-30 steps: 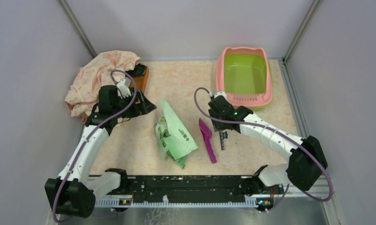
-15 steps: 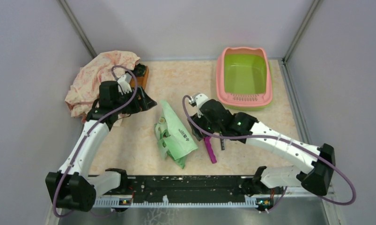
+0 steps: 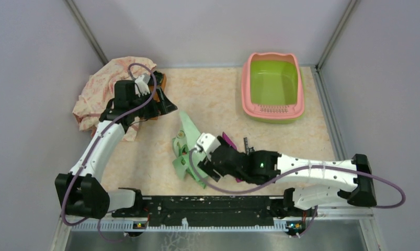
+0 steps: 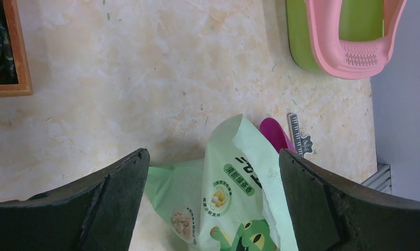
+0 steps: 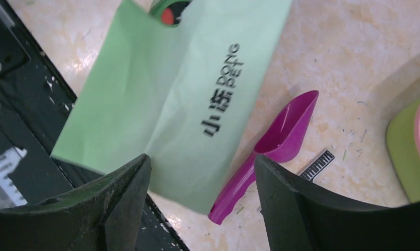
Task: Fill the litter box with clean litter
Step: Adjust the cat litter bag at the center of the board.
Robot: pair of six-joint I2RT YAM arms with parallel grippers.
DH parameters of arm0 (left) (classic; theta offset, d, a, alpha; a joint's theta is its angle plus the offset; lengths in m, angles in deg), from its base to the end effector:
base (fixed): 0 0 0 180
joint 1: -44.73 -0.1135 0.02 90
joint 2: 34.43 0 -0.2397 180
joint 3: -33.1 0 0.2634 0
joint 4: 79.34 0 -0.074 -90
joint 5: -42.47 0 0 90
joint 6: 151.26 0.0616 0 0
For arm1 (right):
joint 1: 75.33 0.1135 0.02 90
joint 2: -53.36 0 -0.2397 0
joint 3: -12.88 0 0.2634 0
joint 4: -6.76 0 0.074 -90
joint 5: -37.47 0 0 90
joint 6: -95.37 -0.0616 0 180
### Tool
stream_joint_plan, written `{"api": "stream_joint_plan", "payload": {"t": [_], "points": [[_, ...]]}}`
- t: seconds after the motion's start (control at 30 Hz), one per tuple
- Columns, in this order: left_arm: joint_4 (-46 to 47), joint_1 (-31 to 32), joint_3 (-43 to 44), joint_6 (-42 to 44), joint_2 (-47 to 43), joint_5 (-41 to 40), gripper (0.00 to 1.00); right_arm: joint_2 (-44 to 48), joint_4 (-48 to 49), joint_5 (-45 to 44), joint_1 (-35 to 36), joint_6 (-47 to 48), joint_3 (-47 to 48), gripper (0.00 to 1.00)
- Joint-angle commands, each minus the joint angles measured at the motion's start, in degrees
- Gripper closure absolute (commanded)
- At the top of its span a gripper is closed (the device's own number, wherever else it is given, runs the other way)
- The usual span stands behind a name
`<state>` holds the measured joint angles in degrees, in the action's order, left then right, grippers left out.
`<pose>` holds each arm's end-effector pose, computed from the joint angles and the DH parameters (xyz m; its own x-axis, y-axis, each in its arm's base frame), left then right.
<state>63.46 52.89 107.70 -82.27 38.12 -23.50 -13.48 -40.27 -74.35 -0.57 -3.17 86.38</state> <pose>0.3111 -0.0699 0.2766 -0.6966 -0.2309 -0.6792 0.2244 0.8292 -0.5120 0.0976 0.2712 0.2795 -0.2903 -0.5412 -0.7892 -0.7869 0.6043 -0.1249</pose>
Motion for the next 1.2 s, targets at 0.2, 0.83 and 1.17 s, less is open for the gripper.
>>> {"api": "stream_joint_plan", "payload": {"t": [0.2, 0.83, 1.17], "points": [[-0.5, 0.3, 1.7, 1.3, -1.6, -0.3, 0.01, 6.9, 9.7, -21.8, 17.9, 7.3, -6.6, 0.27], [-2.0, 0.3, 1.8, 1.2, -3.9, 0.6, 0.01, 5.1, 16.2, -23.6, 15.9, 13.0, -8.1, 0.23], [-2.0, 0.3, 1.4, 0.9, -4.6, 0.8, 0.01, 7.3, 10.4, -18.0, 18.3, 10.2, -7.3, 0.22]]}}
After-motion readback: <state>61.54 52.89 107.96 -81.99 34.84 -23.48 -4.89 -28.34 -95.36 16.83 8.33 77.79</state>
